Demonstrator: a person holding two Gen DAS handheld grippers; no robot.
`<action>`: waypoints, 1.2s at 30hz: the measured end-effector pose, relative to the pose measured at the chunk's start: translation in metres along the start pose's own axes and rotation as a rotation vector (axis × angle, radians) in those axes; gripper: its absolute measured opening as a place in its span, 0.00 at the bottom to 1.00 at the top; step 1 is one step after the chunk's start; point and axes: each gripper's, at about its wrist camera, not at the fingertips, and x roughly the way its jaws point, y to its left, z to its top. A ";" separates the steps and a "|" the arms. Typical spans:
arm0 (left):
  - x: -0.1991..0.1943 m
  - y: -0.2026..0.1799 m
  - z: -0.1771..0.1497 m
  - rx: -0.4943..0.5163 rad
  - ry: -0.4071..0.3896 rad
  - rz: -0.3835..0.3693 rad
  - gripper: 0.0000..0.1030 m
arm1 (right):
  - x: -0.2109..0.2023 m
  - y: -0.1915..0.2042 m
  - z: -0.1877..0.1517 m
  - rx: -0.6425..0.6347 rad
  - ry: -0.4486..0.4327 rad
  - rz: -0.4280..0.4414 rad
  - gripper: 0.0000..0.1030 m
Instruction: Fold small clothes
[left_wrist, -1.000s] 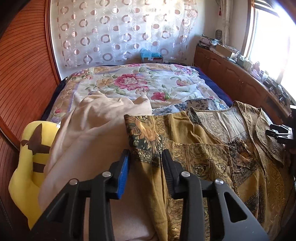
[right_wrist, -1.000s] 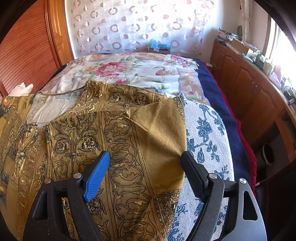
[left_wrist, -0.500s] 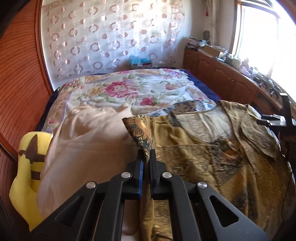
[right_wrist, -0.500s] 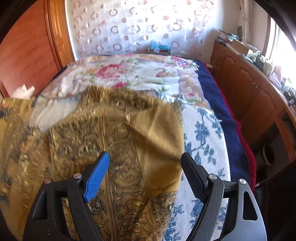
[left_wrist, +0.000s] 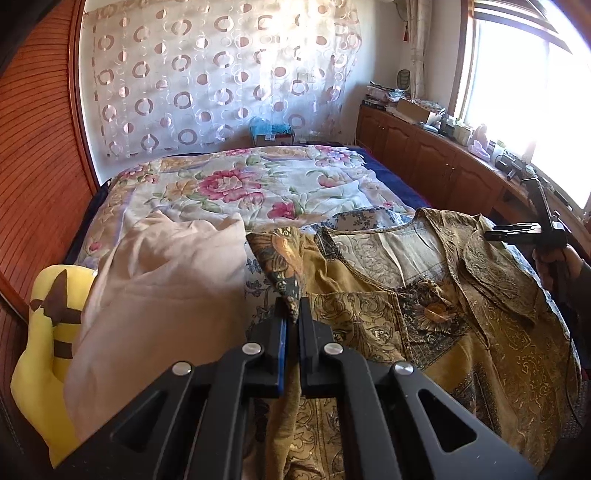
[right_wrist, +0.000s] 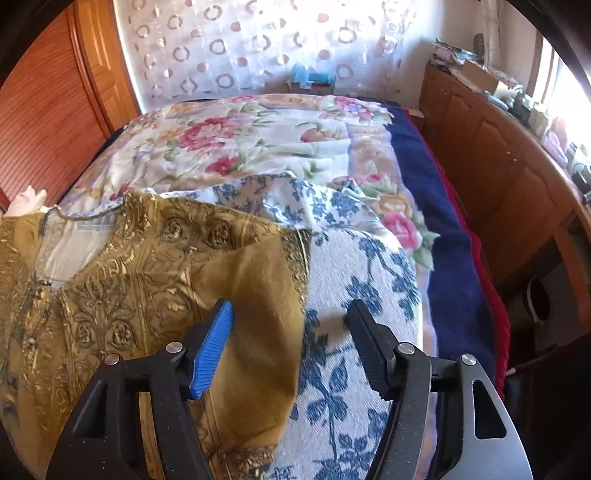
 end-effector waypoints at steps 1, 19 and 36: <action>0.002 0.001 0.000 0.000 0.005 0.003 0.02 | 0.001 0.003 0.002 -0.011 0.001 0.006 0.46; -0.070 -0.009 -0.008 -0.027 -0.156 -0.002 0.01 | -0.076 0.050 -0.014 -0.148 -0.237 -0.043 0.02; -0.149 -0.014 -0.115 -0.081 -0.279 0.005 0.01 | -0.174 0.066 -0.125 -0.097 -0.363 0.069 0.02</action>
